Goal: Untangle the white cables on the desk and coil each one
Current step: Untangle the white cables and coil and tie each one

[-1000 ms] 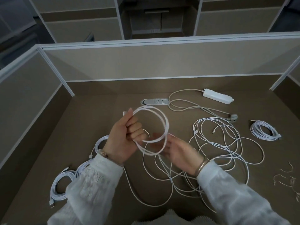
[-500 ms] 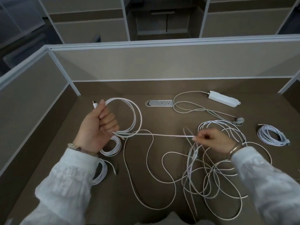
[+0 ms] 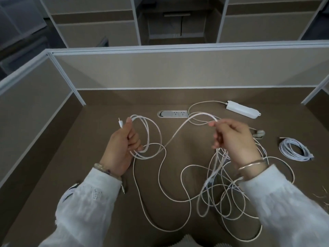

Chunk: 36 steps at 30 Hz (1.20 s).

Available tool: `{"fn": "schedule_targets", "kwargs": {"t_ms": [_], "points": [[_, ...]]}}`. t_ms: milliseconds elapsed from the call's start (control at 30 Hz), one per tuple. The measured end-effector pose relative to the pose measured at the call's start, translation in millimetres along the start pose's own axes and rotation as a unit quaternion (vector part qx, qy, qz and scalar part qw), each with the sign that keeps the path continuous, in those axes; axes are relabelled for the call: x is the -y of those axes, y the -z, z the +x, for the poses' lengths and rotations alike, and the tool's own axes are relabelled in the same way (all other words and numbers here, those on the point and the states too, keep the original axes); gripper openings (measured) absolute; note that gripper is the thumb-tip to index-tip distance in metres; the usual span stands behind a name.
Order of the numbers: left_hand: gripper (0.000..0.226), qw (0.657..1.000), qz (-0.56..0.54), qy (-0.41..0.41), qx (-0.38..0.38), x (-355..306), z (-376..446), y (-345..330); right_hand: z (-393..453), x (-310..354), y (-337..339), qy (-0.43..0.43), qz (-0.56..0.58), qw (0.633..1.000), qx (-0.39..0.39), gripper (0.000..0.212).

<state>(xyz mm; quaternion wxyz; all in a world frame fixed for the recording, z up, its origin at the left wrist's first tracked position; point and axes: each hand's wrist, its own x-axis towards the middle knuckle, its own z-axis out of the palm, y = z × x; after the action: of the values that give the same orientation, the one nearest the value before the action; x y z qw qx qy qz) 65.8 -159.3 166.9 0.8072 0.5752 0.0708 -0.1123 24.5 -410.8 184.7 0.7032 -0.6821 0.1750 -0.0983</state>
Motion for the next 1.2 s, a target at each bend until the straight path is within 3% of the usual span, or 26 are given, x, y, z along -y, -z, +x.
{"fn": "schedule_targets", "kwargs": {"t_ms": [200,367,433,533,733,833,967,1033,1100,1133,1167,1200], "points": [[0.046,0.998,0.047,-0.026,0.041,9.9,-15.8,-33.2,-48.6,13.9,-53.8,0.014,0.092,0.994,0.053,0.010],[0.058,0.996,0.020,-0.015,0.089,10.2,-29.7,-49.9,-70.5,-7.3,-74.0,0.136,-0.037,0.986,0.084,0.012],[0.063,0.993,0.030,-0.017,0.114,9.3,-33.0,-50.7,-74.6,-13.7,-76.0,0.209,-0.093,0.971,0.063,0.022],[0.061,0.988,0.052,-0.037,0.143,7.6,-36.9,-49.0,-76.2,-14.1,-72.9,0.292,-0.145,0.945,0.036,0.015],[0.041,0.996,0.051,-0.043,0.061,10.5,-37.2,-51.0,-80.0,-16.7,-71.0,0.329,-0.179,0.926,0.042,0.011],[0.042,0.994,0.065,-0.043,0.077,8.7,-33.8,-49.4,-80.4,-16.5,-69.6,0.309,-0.176,0.933,0.050,0.017],[0.043,0.987,-0.007,-0.015,0.159,-0.9,-28.6,-45.3,-63.4,-20.6,-54.8,0.324,-0.207,0.918,-0.094,0.041],[0.046,0.974,-0.079,0.033,0.210,-2.1,-25.6,-38.9,-42.8,-28.6,-44.2,0.234,-0.203,0.945,-0.108,0.061],[0.046,0.952,-0.130,0.086,0.263,0.2,-24.9,-33.8,-26.4,-27.2,-38.4,0.016,-0.087,0.996,-0.005,0.069],[0.046,0.940,-0.151,0.110,0.285,2.1,-24.6,-32.7,-21.7,-25.3,-37.0,-0.100,0.012,0.992,0.075,0.065],[0.045,0.930,-0.166,0.131,0.300,4.5,-24.0,-31.4,-18.7,-23.4,-36.2,-0.192,0.100,0.966,0.144,0.057],[0.045,0.924,-0.172,0.146,0.308,6.5,-23.7,-30.9,-17.0,-22.7,-34.1,-0.237,0.153,0.942,0.184,0.047]]}}
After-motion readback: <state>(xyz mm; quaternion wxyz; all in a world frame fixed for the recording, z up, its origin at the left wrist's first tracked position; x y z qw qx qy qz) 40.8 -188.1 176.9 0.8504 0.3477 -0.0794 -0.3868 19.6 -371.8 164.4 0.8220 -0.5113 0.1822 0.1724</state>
